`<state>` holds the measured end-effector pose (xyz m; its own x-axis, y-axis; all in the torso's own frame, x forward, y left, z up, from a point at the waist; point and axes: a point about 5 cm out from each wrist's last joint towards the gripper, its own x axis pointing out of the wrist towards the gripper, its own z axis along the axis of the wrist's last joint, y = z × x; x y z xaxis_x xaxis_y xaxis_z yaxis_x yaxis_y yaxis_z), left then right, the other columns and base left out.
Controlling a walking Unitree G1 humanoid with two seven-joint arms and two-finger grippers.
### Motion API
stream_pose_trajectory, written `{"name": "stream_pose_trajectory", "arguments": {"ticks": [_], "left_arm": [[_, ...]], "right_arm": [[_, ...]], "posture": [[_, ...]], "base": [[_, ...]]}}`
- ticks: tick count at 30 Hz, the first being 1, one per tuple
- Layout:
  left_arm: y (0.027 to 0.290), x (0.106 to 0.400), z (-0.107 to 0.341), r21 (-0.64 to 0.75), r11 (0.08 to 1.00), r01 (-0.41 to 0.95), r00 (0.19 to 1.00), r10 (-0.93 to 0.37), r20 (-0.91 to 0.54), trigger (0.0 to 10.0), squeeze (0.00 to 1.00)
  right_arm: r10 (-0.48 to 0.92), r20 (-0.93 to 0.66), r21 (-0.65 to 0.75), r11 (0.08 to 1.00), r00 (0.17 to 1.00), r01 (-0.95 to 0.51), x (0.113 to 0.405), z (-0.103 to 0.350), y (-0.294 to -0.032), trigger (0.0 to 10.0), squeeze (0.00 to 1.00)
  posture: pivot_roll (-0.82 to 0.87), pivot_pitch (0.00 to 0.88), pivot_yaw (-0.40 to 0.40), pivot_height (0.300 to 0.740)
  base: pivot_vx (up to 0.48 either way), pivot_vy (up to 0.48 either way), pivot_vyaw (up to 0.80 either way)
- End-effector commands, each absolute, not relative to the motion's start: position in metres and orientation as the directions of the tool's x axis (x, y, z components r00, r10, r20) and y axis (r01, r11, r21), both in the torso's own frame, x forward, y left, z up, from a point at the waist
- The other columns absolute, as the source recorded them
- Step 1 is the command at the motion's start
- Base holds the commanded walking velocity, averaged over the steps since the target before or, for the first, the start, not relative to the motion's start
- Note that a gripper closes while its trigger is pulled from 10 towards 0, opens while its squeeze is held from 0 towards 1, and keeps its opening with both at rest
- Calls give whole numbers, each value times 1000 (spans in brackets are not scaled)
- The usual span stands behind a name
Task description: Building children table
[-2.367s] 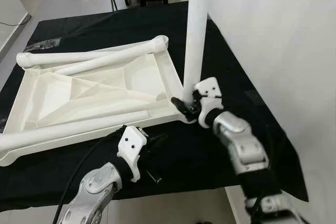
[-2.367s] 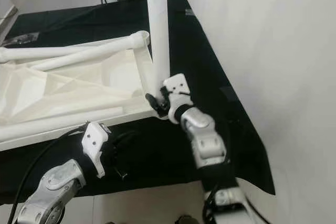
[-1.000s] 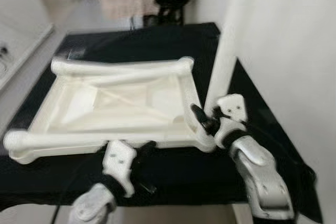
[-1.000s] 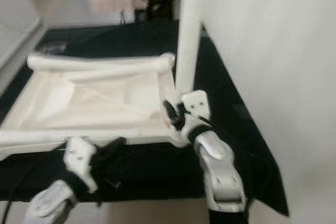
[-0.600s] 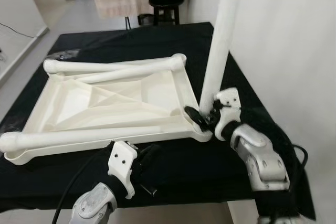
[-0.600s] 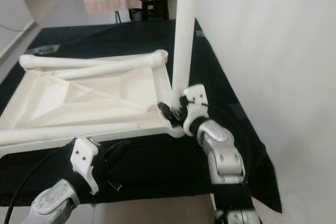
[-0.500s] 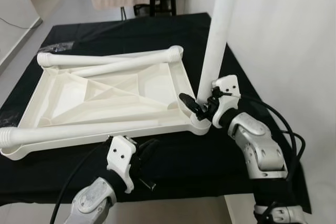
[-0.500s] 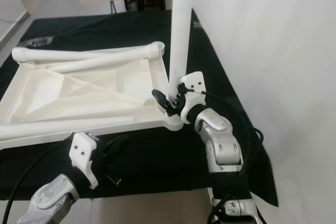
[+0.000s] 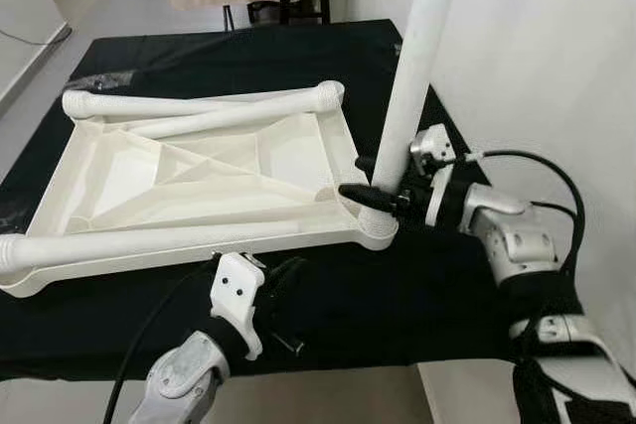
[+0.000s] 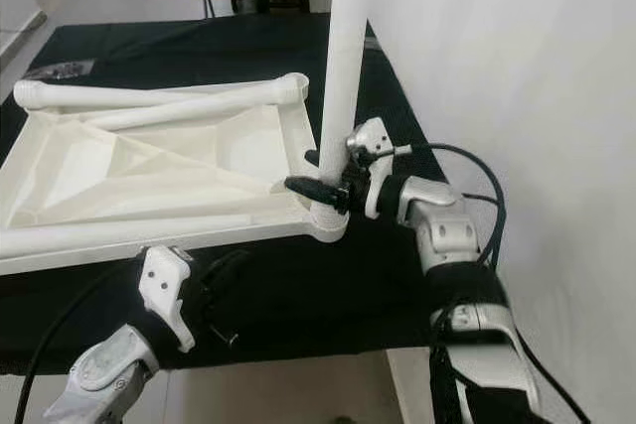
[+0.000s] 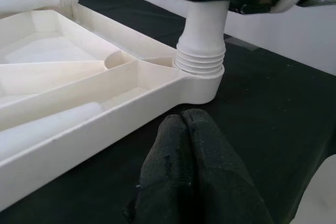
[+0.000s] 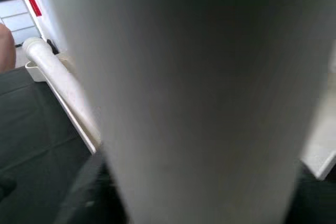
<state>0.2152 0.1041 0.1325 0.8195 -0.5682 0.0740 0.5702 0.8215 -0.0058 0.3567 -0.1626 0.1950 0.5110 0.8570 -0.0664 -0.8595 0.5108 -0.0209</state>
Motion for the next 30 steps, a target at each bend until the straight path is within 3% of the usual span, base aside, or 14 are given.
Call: {"name": "stream_pose_trajectory", "arguments": {"ticks": [1, 9, 10, 13, 14, 15, 16, 18, 19, 25, 26, 28, 29, 30], "left_arm": [[101, 213, 128, -23, 818, 574, 818, -572, 63, 10000, 0], [101, 213, 129, -29, 814, 580, 814, -577, 65, 10000, 0], [102, 212, 130, -29, 813, 581, 813, -578, 66, 10000, 0], [103, 212, 131, -29, 813, 581, 813, -578, 66, 10000, 0], [104, 212, 131, -28, 813, 581, 813, -579, 65, 10000, 0], [104, 212, 132, -28, 813, 582, 812, -579, 65, 10000, 0], [104, 212, 132, -28, 813, 582, 812, -579, 65, 10000, 0], [105, 212, 133, -28, 811, 584, 811, -582, 63, 10000, 0], [105, 212, 133, -27, 810, 585, 810, -583, 62, 10000, 0], [103, 214, 133, -33, 802, 597, 802, -594, 64, 10000, 0], [103, 214, 133, -31, 805, 592, 805, -590, 66, 10000, 0], [103, 214, 134, -30, 808, 589, 807, -586, 68, 10000, 0], [103, 214, 134, -29, 809, 587, 809, -584, 69, 10000, 0], [103, 214, 134, -29, 809, 587, 809, -584, 69, 10000, 0]], "right_arm": [[892, -50, -35, 448, 449, -893, 357, 201, -150, 0, 0], [890, -51, -58, 450, 453, -891, 356, 199, -154, 0, 0], [821, -94, -70, 558, 563, -827, 353, 183, -159, 0, 0], [730, -170, -126, 650, 662, -749, 347, 168, -155, 0, 0], [501, -160, -106, 848, 850, -520, 347, 159, -150, 0, 0], [349, -177, -71, 928, 920, -365, 337, 149, -145, 0, 0], [349, -177, -71, 928, 920, -365, 337, 149, -145, 0, 0], [329, -188, -2, 942, 925, -335, 313, 140, -121, 0, 0], [397, -174, -11, 914, 901, -405, 307, 140, -109, 0, 0], [445, -141, -94, 883, 884, -460, 335, 152, -102, 0, 0], [417, -133, -98, 897, 899, -431, 341, 155, -104, 3961, 0], [396, -128, -102, 907, 909, -409, 344, 158, -106, 3961, 0], [383, -124, -104, 912, 915, -396, 346, 160, -107, 10000, 0], [383, -124, -104, 912, 915, -396, 346, 160, -107, 10000, 0]], "posture": [[37, 110, -43, 740], [26, 122, -32, 740], [19, 128, -30, 740], [17, 136, -24, 740], [13, 141, -15, 740], [15, 150, -4, 740], [15, 150, -4, 740], [15, 152, 9, 740], [15, 152, 9, 740], [17, 144, 0, 740], [21, 144, 5, 740], [22, 145, 5, 740], [22, 145, 5, 740], [22, 145, 5, 740]], "base": [[0, 0, 0], [0, 0, 0], [0, 0, 0], [0, 0, 0], [0, 0, 0], [0, 0, 0], [0, 0, 0], [0, 0, 0], [0, 0, 0], [0, 0, 0], [0, 0, 0], [0, 0, 0], [0, 0, 0], [0, 0, 0]]}}
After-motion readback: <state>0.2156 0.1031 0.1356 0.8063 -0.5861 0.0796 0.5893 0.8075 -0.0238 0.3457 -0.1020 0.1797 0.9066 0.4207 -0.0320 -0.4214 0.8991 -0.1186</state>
